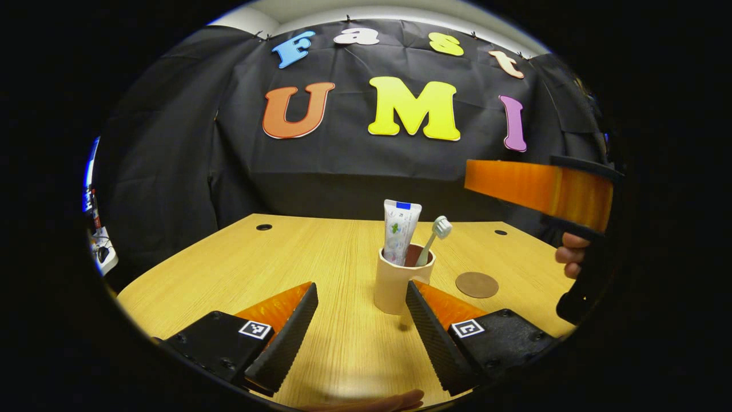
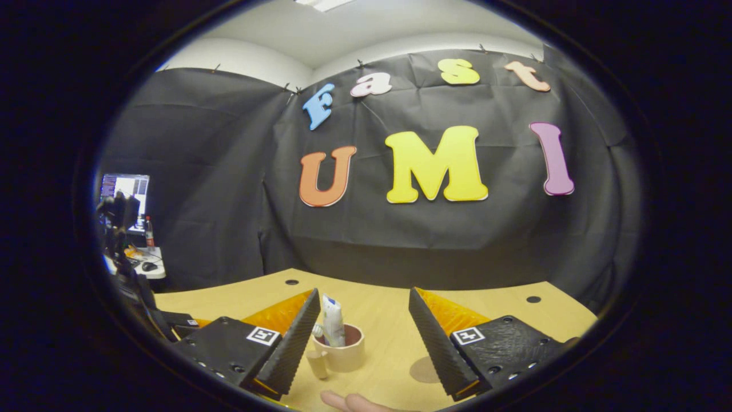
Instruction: Put the toothbrush and toothpaste on the desktop into the cup, then pick up the cup and place it on the coaster on the desktop.
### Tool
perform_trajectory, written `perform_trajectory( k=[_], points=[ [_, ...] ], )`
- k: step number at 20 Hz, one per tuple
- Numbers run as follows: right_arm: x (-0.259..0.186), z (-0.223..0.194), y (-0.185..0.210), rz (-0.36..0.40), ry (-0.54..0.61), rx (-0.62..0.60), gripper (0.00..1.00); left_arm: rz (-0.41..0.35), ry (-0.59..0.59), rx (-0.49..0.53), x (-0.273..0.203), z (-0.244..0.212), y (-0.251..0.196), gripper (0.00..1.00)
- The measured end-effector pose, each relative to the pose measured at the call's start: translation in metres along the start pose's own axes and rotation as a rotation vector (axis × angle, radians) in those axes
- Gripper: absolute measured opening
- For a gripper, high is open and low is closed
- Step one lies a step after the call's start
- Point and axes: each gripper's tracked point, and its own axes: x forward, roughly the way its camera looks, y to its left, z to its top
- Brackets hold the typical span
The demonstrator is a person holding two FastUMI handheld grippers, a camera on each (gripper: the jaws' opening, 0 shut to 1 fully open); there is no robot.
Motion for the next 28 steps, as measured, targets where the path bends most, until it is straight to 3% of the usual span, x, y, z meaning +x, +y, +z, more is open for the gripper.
perform_trajectory(
  k=[7,13,21,28],
  points=[
    [-0.066,0.003,-0.064,-0.095,-0.059,-0.045,0.94,-0.003,0.086,0.049,0.012,0.001,-0.030,0.98],
    [-0.108,-0.002,-0.114,-0.157,-0.069,-0.008,0.92,-0.011,0.181,0.064,0.021,0.020,-0.053,0.98],
    [-0.133,0.019,-0.141,-0.167,-0.126,0.062,0.94,-0.033,0.475,0.090,0.041,0.012,-0.072,0.98],
    [-0.133,0.019,-0.139,-0.150,-0.121,0.075,0.93,-0.032,0.762,-0.004,0.058,-0.020,-0.070,0.98]
  ],
)
